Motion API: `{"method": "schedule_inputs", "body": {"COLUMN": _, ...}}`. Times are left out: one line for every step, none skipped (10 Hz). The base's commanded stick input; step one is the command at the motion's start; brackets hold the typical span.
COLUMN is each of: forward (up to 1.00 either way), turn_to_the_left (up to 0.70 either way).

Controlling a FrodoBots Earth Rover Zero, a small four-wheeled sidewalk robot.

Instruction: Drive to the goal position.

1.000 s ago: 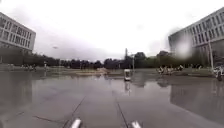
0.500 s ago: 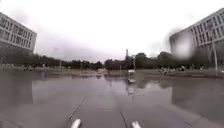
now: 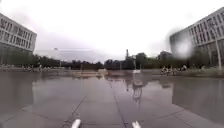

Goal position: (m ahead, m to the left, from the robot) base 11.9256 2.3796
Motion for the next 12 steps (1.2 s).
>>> {"method": "schedule_inputs", "body": {"forward": 0.7, "turn_to_the_left": 0.0}}
{"method": "schedule_inputs", "body": {"forward": 0.7, "turn_to_the_left": 0.02}}
{"method": "schedule_inputs", "body": {"forward": 0.7, "turn_to_the_left": 0.06}}
{"method": "schedule_inputs", "body": {"forward": 0.7, "turn_to_the_left": 0.26}}
{"method": "schedule_inputs", "body": {"forward": 0.7, "turn_to_the_left": 0.33}}
{"method": "schedule_inputs", "body": {"forward": 0.7, "turn_to_the_left": 0.11}}
{"method": "schedule_inputs", "body": {"forward": 0.7, "turn_to_the_left": 0.0}}
{"method": "schedule_inputs", "body": {"forward": 0.7, "turn_to_the_left": 0.0}}
{"method": "schedule_inputs", "body": {"forward": 0.7, "turn_to_the_left": 0.0}}
{"method": "schedule_inputs", "body": {"forward": 0.7, "turn_to_the_left": 0.0}}
{"method": "schedule_inputs", "body": {"forward": 0.7, "turn_to_the_left": 0.01}}
{"method": "schedule_inputs", "body": {"forward": 0.7, "turn_to_the_left": 0.02}}
